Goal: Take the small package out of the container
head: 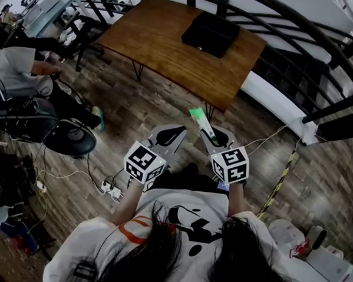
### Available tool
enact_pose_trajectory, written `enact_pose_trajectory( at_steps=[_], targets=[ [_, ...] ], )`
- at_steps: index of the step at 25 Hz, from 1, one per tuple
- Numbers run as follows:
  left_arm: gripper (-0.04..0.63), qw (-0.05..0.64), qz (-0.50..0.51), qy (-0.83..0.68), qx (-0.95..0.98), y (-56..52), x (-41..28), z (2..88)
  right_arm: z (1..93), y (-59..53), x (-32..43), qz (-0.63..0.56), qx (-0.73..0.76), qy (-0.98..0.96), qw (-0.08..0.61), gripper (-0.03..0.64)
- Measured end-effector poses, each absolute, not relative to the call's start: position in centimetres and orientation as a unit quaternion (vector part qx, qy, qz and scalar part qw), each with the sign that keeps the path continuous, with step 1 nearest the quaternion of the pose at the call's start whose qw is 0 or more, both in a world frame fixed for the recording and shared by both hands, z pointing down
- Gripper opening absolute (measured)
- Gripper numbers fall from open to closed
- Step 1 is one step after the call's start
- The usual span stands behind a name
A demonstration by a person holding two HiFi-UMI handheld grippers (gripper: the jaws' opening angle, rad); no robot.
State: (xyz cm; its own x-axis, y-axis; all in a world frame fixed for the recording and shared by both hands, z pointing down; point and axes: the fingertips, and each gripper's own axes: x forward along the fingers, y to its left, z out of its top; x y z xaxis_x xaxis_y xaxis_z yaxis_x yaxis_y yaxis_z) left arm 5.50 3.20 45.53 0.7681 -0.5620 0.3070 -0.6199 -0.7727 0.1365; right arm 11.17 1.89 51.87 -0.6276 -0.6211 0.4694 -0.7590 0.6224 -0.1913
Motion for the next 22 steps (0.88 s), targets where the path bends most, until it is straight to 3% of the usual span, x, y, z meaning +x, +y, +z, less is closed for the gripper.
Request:
enact_pose_trajectory(
  at_steps=[22],
  targets=[
    [0.000, 0.123, 0.113, -0.287, 0.943, 8.2, -4.6, 45.3, 50.7, 7.4, 3.0, 0.199, 0.436, -0.859, 0.180, 0.121]
  ],
)
